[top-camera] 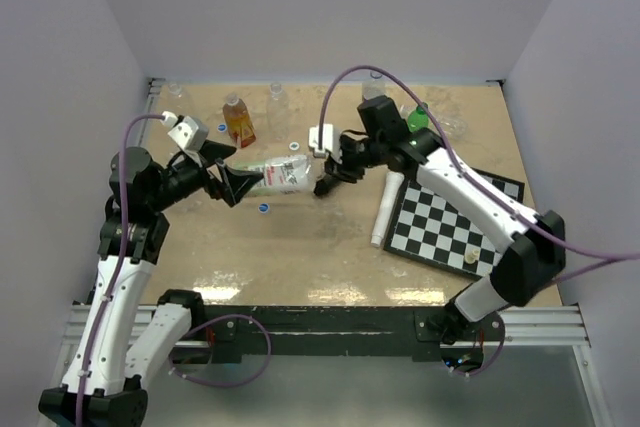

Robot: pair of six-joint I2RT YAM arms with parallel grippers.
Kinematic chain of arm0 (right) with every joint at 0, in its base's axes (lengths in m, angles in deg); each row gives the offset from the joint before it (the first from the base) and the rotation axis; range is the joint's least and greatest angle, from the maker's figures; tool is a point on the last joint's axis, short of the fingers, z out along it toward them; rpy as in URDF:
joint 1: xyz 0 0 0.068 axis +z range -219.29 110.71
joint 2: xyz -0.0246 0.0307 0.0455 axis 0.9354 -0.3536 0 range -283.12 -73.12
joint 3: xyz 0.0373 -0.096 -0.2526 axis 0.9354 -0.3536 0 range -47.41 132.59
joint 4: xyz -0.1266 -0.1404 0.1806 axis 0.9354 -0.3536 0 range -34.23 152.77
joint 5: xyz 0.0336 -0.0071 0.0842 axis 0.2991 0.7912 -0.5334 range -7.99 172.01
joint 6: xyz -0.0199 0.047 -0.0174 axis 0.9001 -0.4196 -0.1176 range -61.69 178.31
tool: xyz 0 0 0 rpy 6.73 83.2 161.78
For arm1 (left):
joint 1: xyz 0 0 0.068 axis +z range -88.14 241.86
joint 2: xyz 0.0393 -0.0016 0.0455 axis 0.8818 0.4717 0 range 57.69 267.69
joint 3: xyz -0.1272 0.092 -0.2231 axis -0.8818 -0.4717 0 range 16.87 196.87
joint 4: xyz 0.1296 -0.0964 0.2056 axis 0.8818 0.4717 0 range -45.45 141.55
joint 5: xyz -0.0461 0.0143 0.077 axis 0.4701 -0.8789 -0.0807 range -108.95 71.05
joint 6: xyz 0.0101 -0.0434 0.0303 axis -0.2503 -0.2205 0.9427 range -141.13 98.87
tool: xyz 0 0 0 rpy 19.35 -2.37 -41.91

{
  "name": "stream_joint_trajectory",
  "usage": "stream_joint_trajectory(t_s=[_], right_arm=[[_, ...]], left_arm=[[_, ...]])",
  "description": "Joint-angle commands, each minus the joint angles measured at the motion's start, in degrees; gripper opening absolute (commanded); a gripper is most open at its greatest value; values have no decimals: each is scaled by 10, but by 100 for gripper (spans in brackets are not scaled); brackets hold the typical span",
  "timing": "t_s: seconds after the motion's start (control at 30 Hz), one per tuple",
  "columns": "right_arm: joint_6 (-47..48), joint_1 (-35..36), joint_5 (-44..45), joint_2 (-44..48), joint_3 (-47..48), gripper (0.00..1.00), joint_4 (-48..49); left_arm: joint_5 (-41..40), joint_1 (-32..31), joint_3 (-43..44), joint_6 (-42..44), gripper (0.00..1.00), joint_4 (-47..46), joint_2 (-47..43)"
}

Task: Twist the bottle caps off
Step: Pick up the plastic bottle at the center of the board, then unscrew the bottle cap from the plastic bottle.

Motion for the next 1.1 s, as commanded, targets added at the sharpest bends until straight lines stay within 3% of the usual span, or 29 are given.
stream_joint_trajectory(t_s=[0.0,0.1,0.27,0.43,0.73,0.87,1.07], right_arm=[[211,-4,32,142,-63,0,-108],[310,-4,27,224,-115,0,-124],[406,-4,26,267,-153,0,-166],[443,-5,9,282,-173,0,-163],[471,-5,-34,259,-150,0,-167],[485,-4,-54,251,-137,0,-185],[506,-4,-77,256,-126,0,-217]], left_arm=[[87,-30,-14,-19,100,-70,16],[127,-46,-29,-35,100,-92,37],[195,-79,-93,-87,100,-198,70],[214,-148,-98,-36,100,-171,115],[135,-250,-74,82,100,-74,199],[94,-260,-62,115,100,-58,245],[93,-262,-56,131,100,-58,276]])
